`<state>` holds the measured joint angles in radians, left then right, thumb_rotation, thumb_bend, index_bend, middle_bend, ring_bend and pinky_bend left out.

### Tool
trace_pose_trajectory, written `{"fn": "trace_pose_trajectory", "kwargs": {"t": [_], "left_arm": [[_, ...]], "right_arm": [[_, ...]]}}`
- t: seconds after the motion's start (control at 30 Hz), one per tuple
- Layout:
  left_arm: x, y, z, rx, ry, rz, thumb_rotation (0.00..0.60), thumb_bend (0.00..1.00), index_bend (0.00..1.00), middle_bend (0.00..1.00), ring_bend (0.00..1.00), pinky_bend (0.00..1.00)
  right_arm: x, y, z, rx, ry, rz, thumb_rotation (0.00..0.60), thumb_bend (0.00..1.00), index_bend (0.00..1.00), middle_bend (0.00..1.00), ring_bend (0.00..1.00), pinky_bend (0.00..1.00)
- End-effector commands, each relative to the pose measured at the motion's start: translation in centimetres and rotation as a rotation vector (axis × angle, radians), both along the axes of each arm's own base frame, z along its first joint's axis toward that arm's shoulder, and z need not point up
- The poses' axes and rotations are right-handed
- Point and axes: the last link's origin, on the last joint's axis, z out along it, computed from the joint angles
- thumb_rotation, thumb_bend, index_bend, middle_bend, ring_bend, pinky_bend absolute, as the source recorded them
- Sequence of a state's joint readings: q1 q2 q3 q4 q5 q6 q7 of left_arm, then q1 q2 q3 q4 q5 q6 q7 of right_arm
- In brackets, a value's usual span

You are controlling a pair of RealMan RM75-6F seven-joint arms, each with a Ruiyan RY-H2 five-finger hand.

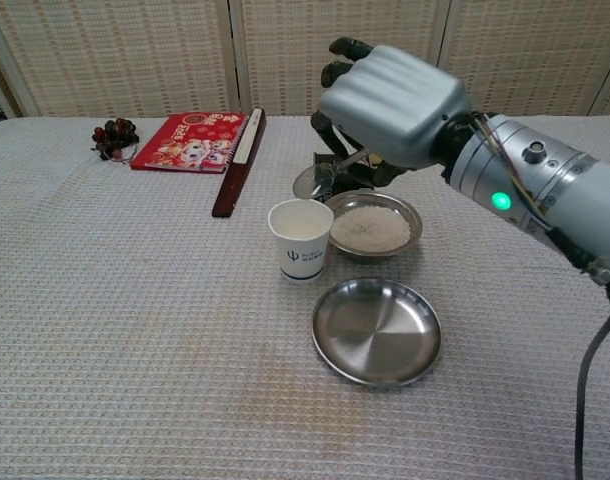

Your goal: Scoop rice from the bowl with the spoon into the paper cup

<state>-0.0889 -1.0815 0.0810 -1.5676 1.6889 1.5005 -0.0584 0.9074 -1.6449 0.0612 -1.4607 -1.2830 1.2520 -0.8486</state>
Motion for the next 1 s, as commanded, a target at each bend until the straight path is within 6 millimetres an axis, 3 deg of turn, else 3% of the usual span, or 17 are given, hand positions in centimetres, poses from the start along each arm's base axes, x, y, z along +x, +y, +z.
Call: {"fn": "trace_pose_trajectory", "kwargs": {"t": [0.03,0.23,0.4,0.67,0.73,0.8,0.87,1.0], "left_arm": [[0.0,0.0,-0.1,-0.001,0.002,-0.001,0.6,0.49,0.0,0.0,0.0,0.15],[0.1,-0.1,-0.3,-0.004,0.008,-0.002,0.6,0.49,0.0,0.0,0.0,0.15],[0.2,-0.2,-0.3,-0.003,0.009,-0.001,0.6,0.48,0.0,0.0,0.0,0.15],[0.1,-0.2,-0.1,0.0,0.001,0.0,0.6,0.48,0.0,0.0,0.0,0.15],[0.0,-0.1,0.0,0.0,-0.001,0.001,0.6,0.48,0.0,0.0,0.0,0.15],[0.0,-0.1,0.1,0.0,-0.003,0.0,0.6,0.48,0.0,0.0,0.0,0.15],[0.0,-0.1,0.1,-0.002,-0.004,-0.001,0.6,0.48,0.0,0.0,0.0,0.15],[0.0,0.0,-0.1,-0.007,-0.001,0.001,0.6,0.48,0.0,0.0,0.0,0.15]], "right_arm": [[-2.9,1.4,3.2,0.198,-0.253,-0.192,0.6,0.33,0.9,0.57,0.14,0.0],[-5.4,3.5,2.9,0.333,-0.264,-0.269,0.6,0.33,0.9,0.57,0.14,0.0],[-7.2,4.6,0.4,0.37,-0.183,-0.283,0.6,0.33,0.9,0.57,0.14,0.0],[-7.7,5.5,-3.2,0.386,-0.117,-0.224,0.6,0.33,0.85,0.57,0.14,0.0],[-7.7,5.6,-3.7,0.385,-0.107,-0.212,0.6,0.33,0.78,0.57,0.14,0.0],[-7.9,5.6,-4.2,0.385,-0.091,-0.209,0.6,0.33,0.65,0.54,0.14,0.0],[-7.9,5.7,-4.6,0.393,-0.086,-0.216,0.6,0.33,0.49,0.49,0.13,0.0],[-8.0,5.7,-5.3,0.432,-0.075,-0.246,0.6,0.31,0.3,0.4,0.11,0.0]]}}
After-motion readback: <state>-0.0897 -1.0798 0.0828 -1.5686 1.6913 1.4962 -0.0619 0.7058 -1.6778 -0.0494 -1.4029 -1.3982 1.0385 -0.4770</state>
